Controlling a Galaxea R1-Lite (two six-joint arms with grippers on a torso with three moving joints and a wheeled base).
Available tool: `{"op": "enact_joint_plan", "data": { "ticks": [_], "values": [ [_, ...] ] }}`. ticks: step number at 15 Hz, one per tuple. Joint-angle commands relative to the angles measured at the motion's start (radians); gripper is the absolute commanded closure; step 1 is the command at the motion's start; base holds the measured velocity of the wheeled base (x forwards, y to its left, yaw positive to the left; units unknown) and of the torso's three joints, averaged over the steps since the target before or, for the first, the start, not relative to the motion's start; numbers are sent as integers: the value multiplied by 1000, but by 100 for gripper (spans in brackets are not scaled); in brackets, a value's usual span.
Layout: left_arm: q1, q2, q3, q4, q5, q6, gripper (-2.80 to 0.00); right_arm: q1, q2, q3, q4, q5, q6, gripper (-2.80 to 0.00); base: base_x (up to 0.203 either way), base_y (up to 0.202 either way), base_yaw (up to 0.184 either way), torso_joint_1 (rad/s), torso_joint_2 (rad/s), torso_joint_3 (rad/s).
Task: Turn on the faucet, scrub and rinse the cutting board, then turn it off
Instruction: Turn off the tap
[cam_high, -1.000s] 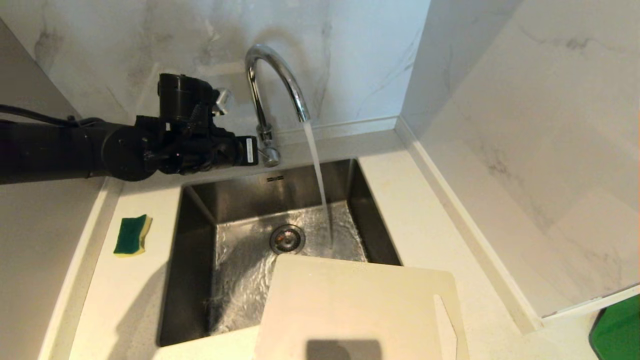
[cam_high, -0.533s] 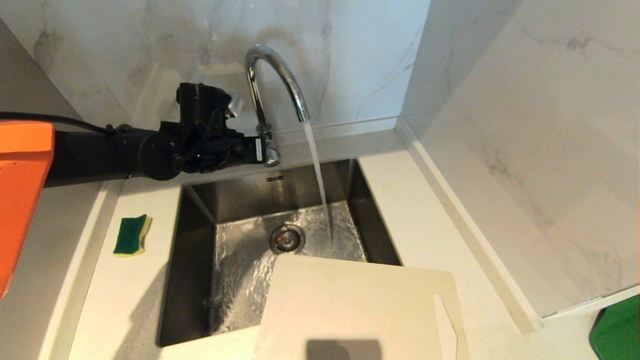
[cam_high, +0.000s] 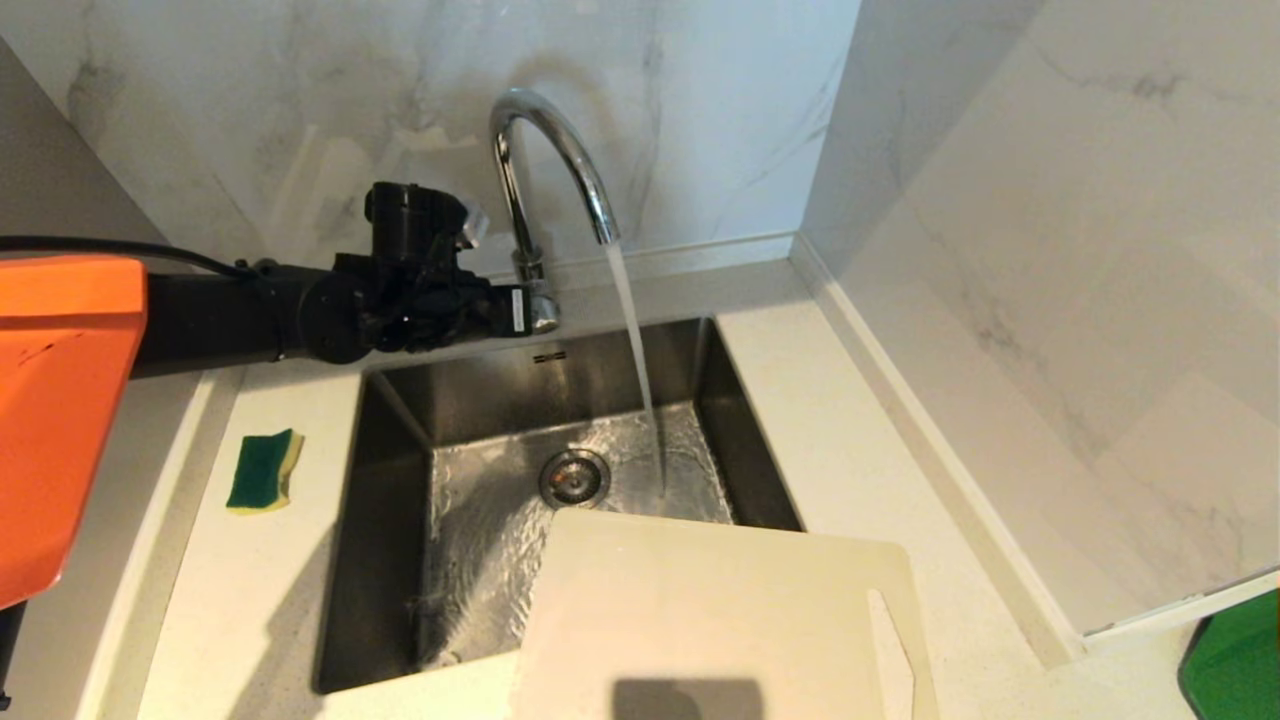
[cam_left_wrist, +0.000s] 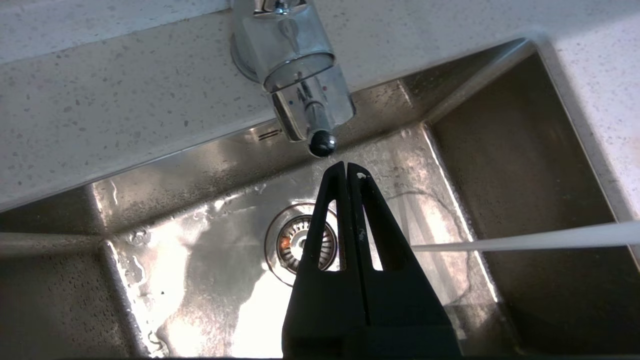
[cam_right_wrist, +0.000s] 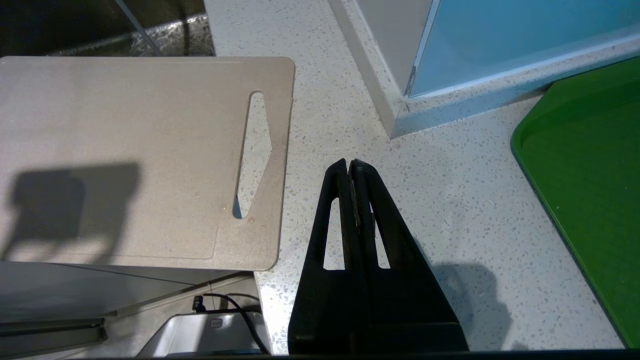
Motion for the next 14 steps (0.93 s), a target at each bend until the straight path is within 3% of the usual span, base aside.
{"op": "enact_joint_plan", "data": {
  "ticks": [1,7,14],
  "values": [
    [3,12,-5,-6,2,14,0,0,0,0,1,0,0,0,0,0,0,0,0,0],
    [18,43,-11,-118,60,146,0,0,0,0,1,0,0,0,0,0,0,0,0,0],
    [17,43,-10,-152,94,153,0,0,0,0,1,0,0,0,0,0,0,0,0,0]
  ]
}}
